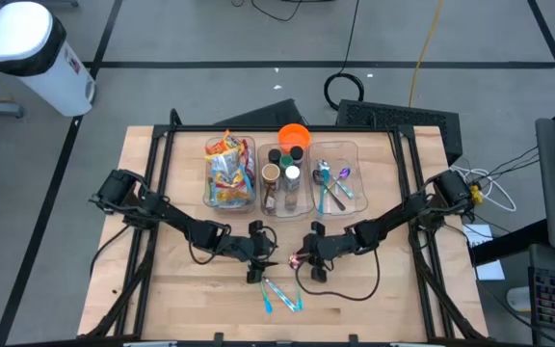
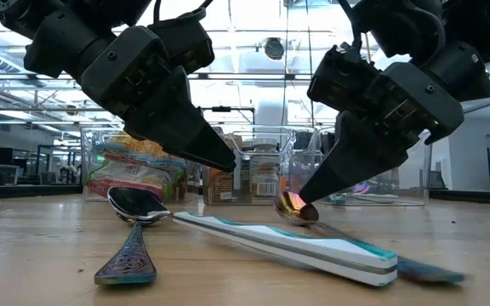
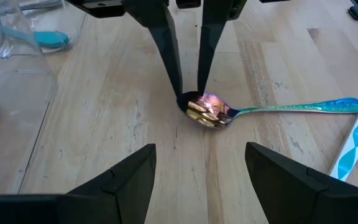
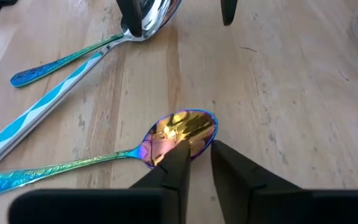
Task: Pick & Place Food Item
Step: Put the green spoon into the right transparent bin
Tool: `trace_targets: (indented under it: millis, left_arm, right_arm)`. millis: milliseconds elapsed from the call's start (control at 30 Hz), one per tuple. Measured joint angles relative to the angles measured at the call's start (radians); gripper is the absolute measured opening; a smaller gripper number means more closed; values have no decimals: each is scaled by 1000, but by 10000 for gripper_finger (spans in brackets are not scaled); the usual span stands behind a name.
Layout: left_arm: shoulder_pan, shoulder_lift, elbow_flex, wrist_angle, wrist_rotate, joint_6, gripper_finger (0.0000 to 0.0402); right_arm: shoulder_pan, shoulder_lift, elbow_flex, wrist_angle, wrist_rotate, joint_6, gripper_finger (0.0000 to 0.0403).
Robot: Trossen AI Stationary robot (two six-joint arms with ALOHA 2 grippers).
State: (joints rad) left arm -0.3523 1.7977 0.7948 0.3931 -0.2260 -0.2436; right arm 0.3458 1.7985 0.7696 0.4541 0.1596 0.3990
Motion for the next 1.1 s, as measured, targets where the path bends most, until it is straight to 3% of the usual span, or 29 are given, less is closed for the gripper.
trace_targets:
  millis: [300, 800, 933, 1100]
  left_arm:
    - [0, 0, 0, 0, 0, 0, 255]
    - [0, 0, 0, 0, 0, 0, 255]
    - [0, 0, 0, 0, 0, 1, 255]
    - [0, 0, 0, 0, 0, 0, 255]
  right_arm:
    - [-5, 0, 0, 0, -1, -36, 4]
    - [3, -17, 0, 94, -5, -153, 1]
    - [32, -27, 1, 82, -46, -220, 34]
    - [74, -27, 2, -25, -15, -248, 130]
